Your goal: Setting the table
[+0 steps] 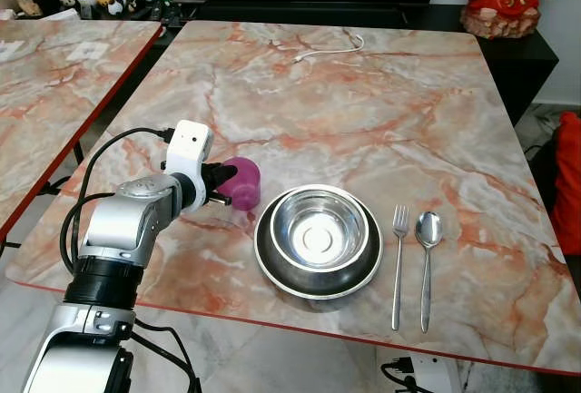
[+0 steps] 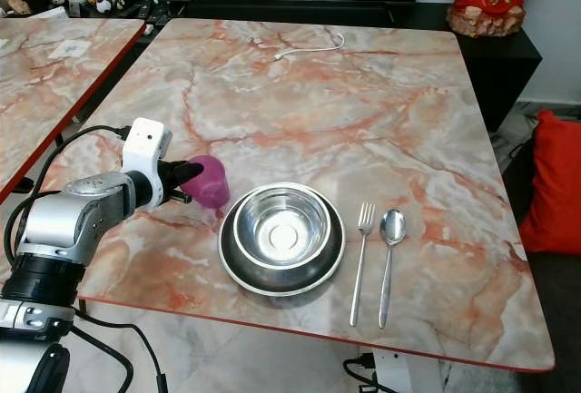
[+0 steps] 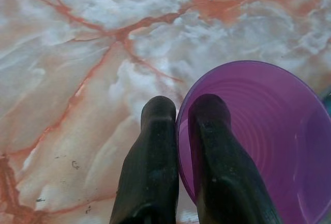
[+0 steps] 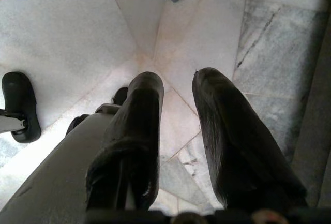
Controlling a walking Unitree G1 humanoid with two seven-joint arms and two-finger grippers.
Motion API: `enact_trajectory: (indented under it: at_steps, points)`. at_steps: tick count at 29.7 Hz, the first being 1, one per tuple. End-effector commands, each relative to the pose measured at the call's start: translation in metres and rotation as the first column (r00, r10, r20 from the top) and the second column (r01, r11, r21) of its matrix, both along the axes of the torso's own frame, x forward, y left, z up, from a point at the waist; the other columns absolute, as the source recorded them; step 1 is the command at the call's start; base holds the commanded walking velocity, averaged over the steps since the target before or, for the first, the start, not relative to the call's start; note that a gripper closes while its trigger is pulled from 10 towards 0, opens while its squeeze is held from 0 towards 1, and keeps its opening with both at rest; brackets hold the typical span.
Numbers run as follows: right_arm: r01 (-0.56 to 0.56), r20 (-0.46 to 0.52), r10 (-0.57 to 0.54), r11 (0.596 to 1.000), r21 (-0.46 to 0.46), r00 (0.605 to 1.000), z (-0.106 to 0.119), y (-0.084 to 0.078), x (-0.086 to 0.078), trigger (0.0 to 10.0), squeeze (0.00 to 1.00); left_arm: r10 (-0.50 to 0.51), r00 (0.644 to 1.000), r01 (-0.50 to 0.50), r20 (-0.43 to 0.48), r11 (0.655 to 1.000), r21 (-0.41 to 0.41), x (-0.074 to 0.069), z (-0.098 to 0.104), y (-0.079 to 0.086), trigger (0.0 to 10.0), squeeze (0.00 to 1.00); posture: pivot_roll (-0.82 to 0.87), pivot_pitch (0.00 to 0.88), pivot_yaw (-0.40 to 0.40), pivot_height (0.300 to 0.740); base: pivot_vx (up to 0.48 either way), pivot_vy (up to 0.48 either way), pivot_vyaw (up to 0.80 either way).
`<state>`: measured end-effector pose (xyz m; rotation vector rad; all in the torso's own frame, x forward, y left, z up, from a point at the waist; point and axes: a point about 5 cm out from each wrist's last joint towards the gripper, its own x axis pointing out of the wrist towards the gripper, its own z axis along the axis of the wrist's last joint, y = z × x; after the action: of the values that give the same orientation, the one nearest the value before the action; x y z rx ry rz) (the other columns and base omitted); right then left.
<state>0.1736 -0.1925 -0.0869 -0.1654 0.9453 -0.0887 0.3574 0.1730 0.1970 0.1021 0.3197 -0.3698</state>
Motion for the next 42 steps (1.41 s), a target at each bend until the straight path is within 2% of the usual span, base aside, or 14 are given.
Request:
enact_trajectory:
  at_steps: [1, 11, 13, 14, 18, 19, 31, 32, 33, 34, 42]
  points:
    - [0.011, -0.022, -0.01, 1.0, 0.006, 1.0, -0.0037, 0.0007, -0.0079, 10.0, 0.0, 0.002, 1.0, -0.002, 0.021, 1.0, -0.009, 0.0017, 0.0103, -0.0001, 10.0, 0.44, -0.04, 0.089, 0.046, 0.74, 0.0, 0.0, 0.0]
    - [0.009, -0.023, -0.009, 1.0, 0.004, 1.0, -0.0036, 0.0005, -0.0077, 10.0, 0.0, 0.007, 1.0, -0.007, 0.01, 0.999, -0.043, 0.0018, 0.0079, -0.0016, 10.0, 0.42, -0.04, 0.091, 0.044, 0.74, 0.0, 0.0, 0.0]
    - [0.009, -0.024, -0.009, 1.0, 0.003, 1.0, -0.0036, 0.0005, -0.0077, 10.0, 0.0, 0.008, 1.0, -0.008, 0.008, 0.998, -0.055, 0.0021, 0.0081, -0.002, 10.0, 0.38, -0.04, 0.091, 0.043, 0.74, 0.0, 0.0, 0.0]
    - [0.009, -0.024, -0.009, 1.0, 0.003, 1.0, -0.0036, 0.0005, -0.0077, 10.0, 0.0, 0.009, 1.0, -0.008, 0.005, 0.998, -0.063, 0.0023, 0.008, -0.0023, 10.0, 0.32, -0.04, 0.091, 0.043, 0.74, 0.0, 0.0, 0.0]
    - [0.009, -0.025, -0.009, 1.0, 0.002, 1.0, -0.0036, 0.0004, -0.0078, 10.0, 0.0, 0.011, 1.0, -0.014, -0.027, 0.995, -0.1, 0.0027, 0.0037, -0.0034, 10.0, 0.31, -0.04, 0.092, 0.044, 0.74, 0.0, 0.0, 0.0]
    - [0.009, -0.025, -0.009, 1.0, 0.002, 1.0, -0.0037, 0.0003, -0.0079, 10.0, 0.0, 0.011, 0.999, -0.014, -0.031, 0.994, -0.107, 0.0026, 0.003, -0.0037, 10.0, 0.0, -0.04, 0.092, 0.043, 0.74, 0.0, 0.0, 0.0]
    - [0.007, -0.028, -0.007, 1.0, 0.0, 1.0, -0.004, -0.0001, -0.0087, 10.0, 0.0, 0.028, 0.999, -0.029, -0.016, 0.993, -0.115, 0.0042, 0.0104, -0.0043, 10.0, 0.0, -0.04, 0.097, 0.043, 0.74, 0.0, 0.0, 0.0]
    - [0.007, -0.029, -0.007, 1.0, 0.0, 1.0, -0.004, -0.0001, -0.0087, 10.0, 0.0, 0.027, 0.999, -0.029, -0.018, 0.993, -0.115, 0.0043, 0.0103, -0.0044, 10.0, 0.56, -0.04, 0.097, 0.043, 0.74, 0.0, 0.0, 0.0]
    - [0.007, -0.029, -0.007, 1.0, 0.0, 1.0, -0.004, -0.0001, -0.0088, 10.0, 0.0, 0.027, 0.999, -0.029, -0.019, 0.993, -0.116, 0.0043, 0.0102, -0.0045, 10.0, 0.56, -0.04, 0.097, 0.043, 0.74, 0.0, 0.0, 0.0]
    - [0.007, -0.029, -0.007, 1.0, 0.0, 1.0, -0.004, -0.0001, -0.0088, 10.0, 0.0, 0.029, 0.999, -0.031, -0.021, 0.993, -0.117, 0.0047, 0.0101, -0.0043, 10.0, 0.91, -0.04, 0.098, 0.043, 0.74, 0.0, 0.0, 0.0]
    - [0.007, -0.032, -0.007, 1.0, 0.0, 0.999, -0.0042, -0.0003, -0.009, 10.0, 0.0, 0.047, 0.997, -0.056, -0.06, 0.986, -0.156, 0.0053, 0.005, -0.0038, 10.0, 0.9, -0.04, 0.101, 0.043, 0.74, 0.0, 0.0, 0.0]
